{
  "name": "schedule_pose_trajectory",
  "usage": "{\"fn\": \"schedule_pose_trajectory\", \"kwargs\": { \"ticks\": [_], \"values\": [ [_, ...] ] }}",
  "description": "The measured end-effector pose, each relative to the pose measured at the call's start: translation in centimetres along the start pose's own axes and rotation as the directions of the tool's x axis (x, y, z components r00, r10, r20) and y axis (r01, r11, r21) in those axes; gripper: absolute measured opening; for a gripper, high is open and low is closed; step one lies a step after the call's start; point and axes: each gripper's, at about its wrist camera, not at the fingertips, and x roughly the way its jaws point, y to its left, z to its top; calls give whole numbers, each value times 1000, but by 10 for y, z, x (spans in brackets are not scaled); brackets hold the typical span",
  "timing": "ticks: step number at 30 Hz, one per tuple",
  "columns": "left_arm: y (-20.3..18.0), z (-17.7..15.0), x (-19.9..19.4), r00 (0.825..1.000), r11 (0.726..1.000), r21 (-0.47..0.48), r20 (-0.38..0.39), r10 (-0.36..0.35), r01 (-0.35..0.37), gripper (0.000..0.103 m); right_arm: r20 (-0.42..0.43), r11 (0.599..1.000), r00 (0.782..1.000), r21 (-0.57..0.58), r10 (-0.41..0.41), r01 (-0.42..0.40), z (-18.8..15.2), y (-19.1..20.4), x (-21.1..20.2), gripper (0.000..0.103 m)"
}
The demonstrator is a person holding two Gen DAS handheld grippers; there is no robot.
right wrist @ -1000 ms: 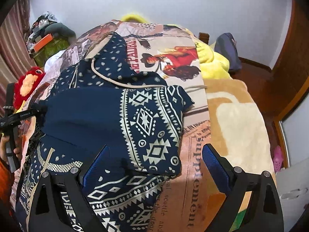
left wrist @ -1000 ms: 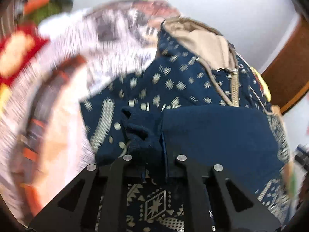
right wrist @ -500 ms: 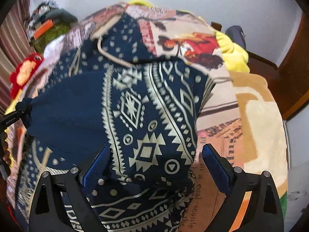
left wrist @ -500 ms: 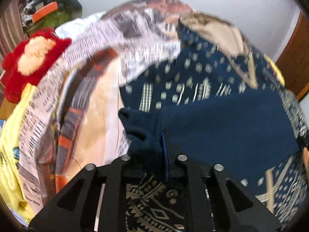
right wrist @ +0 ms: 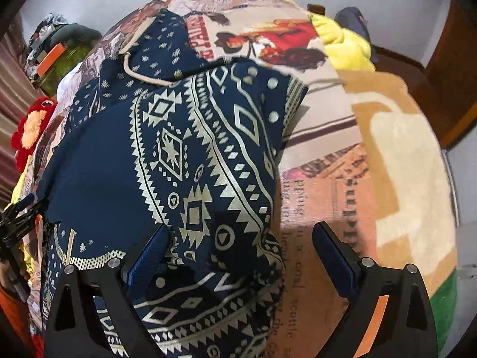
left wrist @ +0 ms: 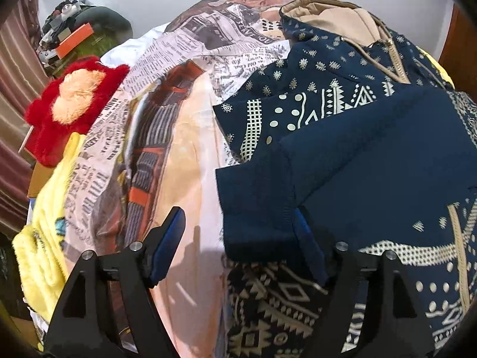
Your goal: Fold large clothes
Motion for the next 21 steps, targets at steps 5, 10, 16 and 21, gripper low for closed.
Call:
{"fn": "schedule_pose_trajectory", "kwargs": {
  "ticks": [5,10,16,21],
  "values": [
    [0,14,-30,998,999,47,54,23,-26,74,81,998,997,-55,-13,17,10,12,-32,96],
    [0,52,-62,990,998,63,141,5,-14,82,176,997,984,-77,31,-18,39,27,-68,96],
    [-8,110,-76,975,998,20,214,-67,64,89,235,992,967,-105,99,-76,90,53,-86,96],
    [-15,152,-55,969,993,-31,223,-102,111,91,252,988,963,-140,100,-66,133,77,-71,96]
  ]
}}
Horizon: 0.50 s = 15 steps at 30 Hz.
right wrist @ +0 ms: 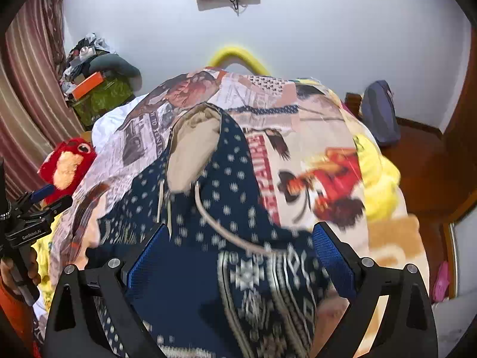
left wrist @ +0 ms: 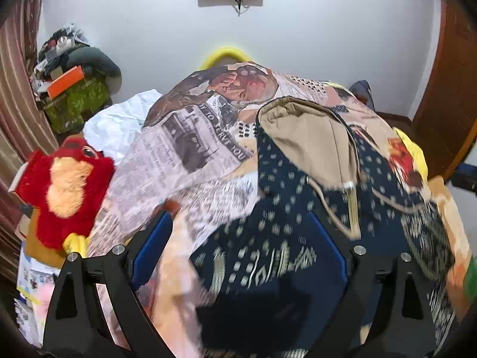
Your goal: Fold large clothes
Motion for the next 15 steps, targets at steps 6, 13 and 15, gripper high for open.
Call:
{"fn": "schedule_pose_trajectory", "kwargs": {
  "ticks": [6,13,15],
  "values": [
    [-3,22,66,997,997,-71,-73,-39,33,91,-75,1000,997,16,0,1,34,7,73,96],
    [-7,25,146,980,981,-182,-169,-101,70,91,-152,998,988,69,9,1,60,4,163,96],
    [-14,26,159,976,979,-186,-182,-116,81,91,-149,997,989,82,3,9,65,2,181,96]
  ]
}}
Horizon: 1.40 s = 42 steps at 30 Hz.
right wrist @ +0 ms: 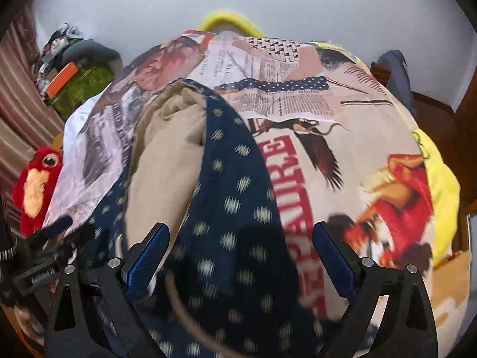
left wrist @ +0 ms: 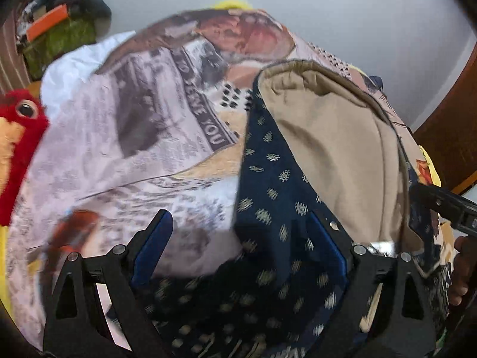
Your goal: Fold large clothes
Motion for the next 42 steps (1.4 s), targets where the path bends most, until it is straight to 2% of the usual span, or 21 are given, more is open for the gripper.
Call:
{"fn": "schedule_pose_trajectory", "kwargs": {
  "ticks": [1,2,3,4,5,7,9,10,11,12,16,22,29,33,37,42],
  "values": [
    [-5,1,7,1000,1000,4,-7,-7,7,91,-5,1000,1000,8,2,-2,3,-1,7,95],
    [-9,1,14,1000,1000,9,-11,-13,13,91,-6,1000,1000,19,7,-7,5,-3,14,91],
    [-13,2,20,1000,1000,9,-16,-16,16,89,-5,999,1000,32,25,-25,5,-5,19,80],
    [-16,2,25,1000,1000,7,-20,-24,24,88,-13,998,999,42,45,-44,5,-6,26,76],
    [-18,2,29,999,1000,5,-22,-29,29,83,-8,998,999,51,42,-41,4,-7,29,73],
    [-21,4,33,999,999,-13,-9,-46,46,74,27,999,999,29,18,-19,1,-2,28,59],
    [-22,5,34,997,996,-36,-5,-79,79,44,42,999,999,-30,12,-11,-2,6,27,32],
    [-24,7,36,994,993,-53,-14,-104,103,38,45,997,999,-70,15,-12,-4,13,25,26],
    [-26,7,36,993,992,-57,-19,-117,115,21,48,996,999,-93,16,-11,-5,17,23,17],
    [-29,7,34,993,992,-52,-24,-117,115,9,51,994,999,-113,14,-8,-7,21,20,13],
    [-44,4,1,998,997,60,41,-40,38,7,98,988,995,-156,21,-5,-15,30,-7,11],
    [-55,-17,-70,989,982,185,131,-62,37,7,161,980,981,-182,107,-77,-39,38,-74,10],
    [-70,-66,-123,986,951,307,148,-78,29,7,154,973,976,-193,156,-125,-97,33,-126,10],
    [-72,-107,-133,992,934,355,109,-69,26,7,141,970,983,-231,116,-81,-139,33,-139,10],
    [-68,-145,-127,998,935,354,47,-47,27,7,128,965,988,-257,84,-48,-178,31,-140,11],
    [-59,-178,-98,999,945,327,-42,-12,25,7,101,949,991,-296,-83,109,-213,28,-127,13]
  ]
}}
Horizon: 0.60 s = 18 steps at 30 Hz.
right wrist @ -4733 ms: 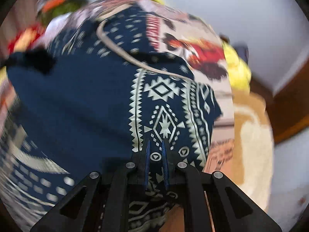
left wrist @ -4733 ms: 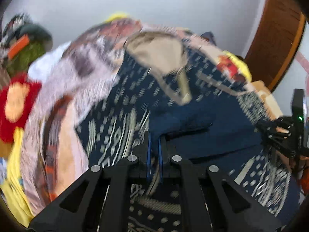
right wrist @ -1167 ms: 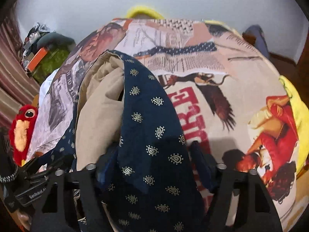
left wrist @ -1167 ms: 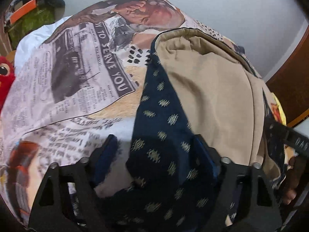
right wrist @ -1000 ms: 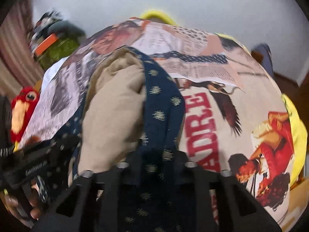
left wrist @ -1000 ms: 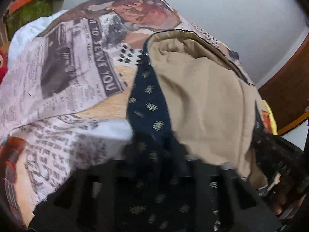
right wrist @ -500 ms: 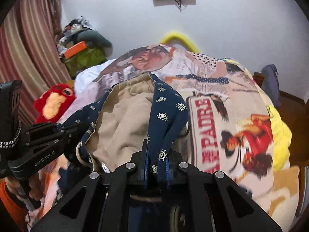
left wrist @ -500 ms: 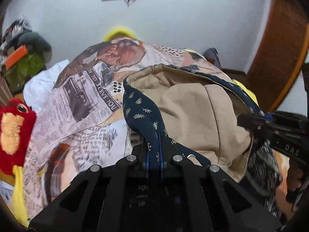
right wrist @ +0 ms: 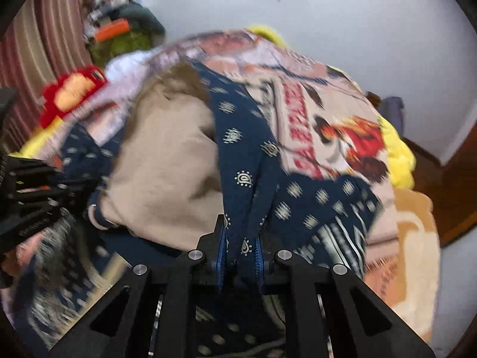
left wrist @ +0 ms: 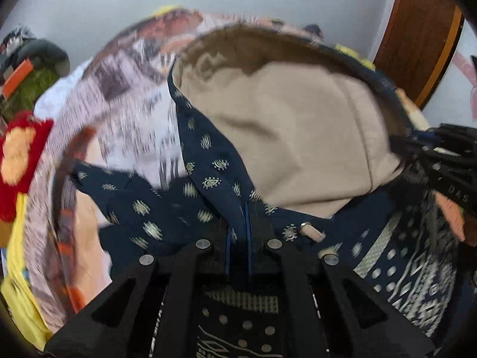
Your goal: Fold large clothes
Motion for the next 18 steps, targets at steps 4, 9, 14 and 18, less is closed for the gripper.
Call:
{"fn": "schedule_pose_trajectory", "kwargs": {
  "ticks": [4,9,14,18],
  "values": [
    [5,-14,14,999,999,-33,-8,34,-35,8,-20,991,990,-11,-137,136,-13,-2,1,75],
    [15,-15,14,1000,995,-101,-9,-12,12,8,-6,992,992,10,-125,125,-20,-17,-16,90],
    [27,-9,-9,998,992,-107,2,-70,70,27,50,999,999,46,-9,7,-14,-30,-50,90],
    [36,5,-33,997,994,-102,67,-36,43,51,95,993,993,85,69,-77,15,-34,-62,90]
  ]
}}
